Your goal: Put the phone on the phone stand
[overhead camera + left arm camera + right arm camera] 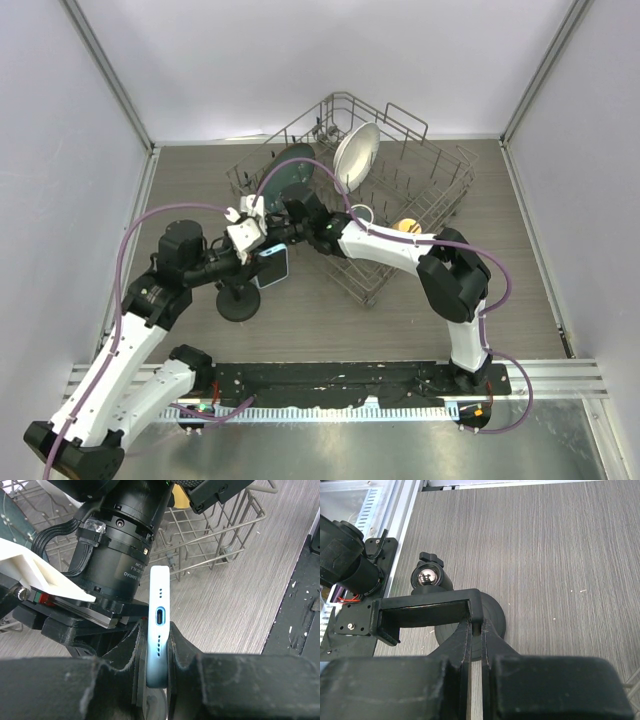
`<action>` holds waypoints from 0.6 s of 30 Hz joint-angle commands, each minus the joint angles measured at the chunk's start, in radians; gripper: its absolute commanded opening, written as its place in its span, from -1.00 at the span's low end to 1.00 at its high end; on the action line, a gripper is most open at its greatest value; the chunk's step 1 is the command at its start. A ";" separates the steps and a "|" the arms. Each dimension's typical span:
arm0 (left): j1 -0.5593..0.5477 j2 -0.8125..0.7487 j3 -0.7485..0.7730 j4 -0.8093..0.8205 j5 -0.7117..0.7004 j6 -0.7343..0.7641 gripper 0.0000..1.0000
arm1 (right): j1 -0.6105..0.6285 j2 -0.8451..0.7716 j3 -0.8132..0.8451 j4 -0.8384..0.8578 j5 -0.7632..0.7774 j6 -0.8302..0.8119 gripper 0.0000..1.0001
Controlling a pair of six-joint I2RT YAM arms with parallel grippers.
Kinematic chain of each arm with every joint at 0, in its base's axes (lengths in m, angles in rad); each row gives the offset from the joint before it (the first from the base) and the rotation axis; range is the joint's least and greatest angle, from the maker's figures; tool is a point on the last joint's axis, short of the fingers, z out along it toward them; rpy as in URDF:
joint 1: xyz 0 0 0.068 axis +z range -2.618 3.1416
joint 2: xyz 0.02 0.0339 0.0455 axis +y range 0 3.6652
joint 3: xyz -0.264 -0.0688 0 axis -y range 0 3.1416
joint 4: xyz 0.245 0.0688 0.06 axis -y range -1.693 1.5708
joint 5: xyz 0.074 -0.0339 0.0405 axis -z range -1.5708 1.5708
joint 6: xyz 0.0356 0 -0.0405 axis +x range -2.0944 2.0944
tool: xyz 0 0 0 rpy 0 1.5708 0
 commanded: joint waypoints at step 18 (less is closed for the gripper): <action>0.025 -0.154 -0.123 0.294 -0.191 -0.032 -1.00 | -0.014 -0.039 -0.043 -0.135 -0.138 -0.059 -0.99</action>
